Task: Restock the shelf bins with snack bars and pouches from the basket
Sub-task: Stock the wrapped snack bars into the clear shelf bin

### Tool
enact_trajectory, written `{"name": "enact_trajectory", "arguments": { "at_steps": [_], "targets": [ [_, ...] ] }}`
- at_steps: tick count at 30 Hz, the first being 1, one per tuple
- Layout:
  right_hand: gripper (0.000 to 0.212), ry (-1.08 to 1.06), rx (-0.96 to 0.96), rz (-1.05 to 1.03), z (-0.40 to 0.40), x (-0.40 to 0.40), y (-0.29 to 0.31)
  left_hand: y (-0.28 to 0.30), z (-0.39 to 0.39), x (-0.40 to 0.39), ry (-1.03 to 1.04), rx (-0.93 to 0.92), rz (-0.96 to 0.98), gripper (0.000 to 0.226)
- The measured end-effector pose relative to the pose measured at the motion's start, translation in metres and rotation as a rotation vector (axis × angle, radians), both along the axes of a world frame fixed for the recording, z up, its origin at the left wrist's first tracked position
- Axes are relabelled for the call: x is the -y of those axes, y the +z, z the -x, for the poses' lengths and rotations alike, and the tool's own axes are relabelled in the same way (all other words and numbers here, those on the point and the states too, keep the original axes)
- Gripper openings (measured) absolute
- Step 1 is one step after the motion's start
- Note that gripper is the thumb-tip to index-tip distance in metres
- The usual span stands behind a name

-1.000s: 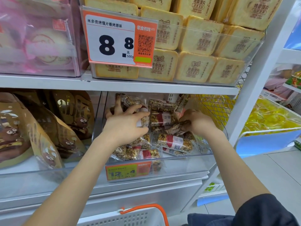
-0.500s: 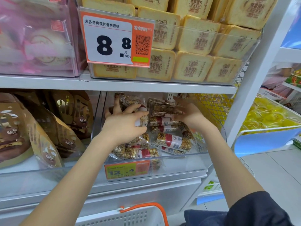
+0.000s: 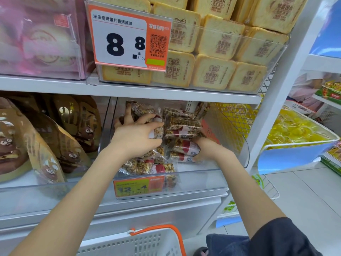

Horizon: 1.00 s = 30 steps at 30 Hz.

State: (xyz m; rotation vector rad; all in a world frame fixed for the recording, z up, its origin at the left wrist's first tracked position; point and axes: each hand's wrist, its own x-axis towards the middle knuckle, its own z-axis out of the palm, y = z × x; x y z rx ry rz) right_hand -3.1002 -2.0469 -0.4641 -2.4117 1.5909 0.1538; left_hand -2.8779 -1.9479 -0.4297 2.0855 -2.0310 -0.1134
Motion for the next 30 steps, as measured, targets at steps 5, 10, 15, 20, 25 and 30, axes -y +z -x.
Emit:
{"name": "enact_trajectory", "arguments": {
  "at_steps": [5, 10, 15, 20, 25, 30],
  "targets": [
    [0.073, 0.069, 0.004, 0.016, -0.008, 0.014, 0.004, 0.000, -0.001, 0.000, 0.000, 0.005, -0.001, 0.054],
    [0.081, 0.091, 0.084, -0.023, -0.011, 0.018, 0.000, -0.001, -0.001, 0.000, 0.009, 0.010, -0.001, 0.053],
    [0.063, 0.086, 0.165, 0.122, 0.001, 0.016, 0.008, 0.000, -0.001, 0.000, 0.004, 0.010, -0.013, 0.054],
    [0.042, 0.054, 0.175, 0.146, -0.011, 0.022, 0.003, 0.001, 0.000, -0.001, 0.003, -0.001, -0.009, 0.054],
    [0.032, 0.001, 0.393, 0.084, -0.012, 0.004, 0.030, 0.002, 0.000, -0.001, 0.004, 0.001, -0.011, 0.054],
    [0.022, 0.020, 0.297, -0.423, -0.032, -0.032, 0.034, 0.001, 0.000, 0.000, 0.005, 0.001, -0.004, 0.055]
  ]
}}
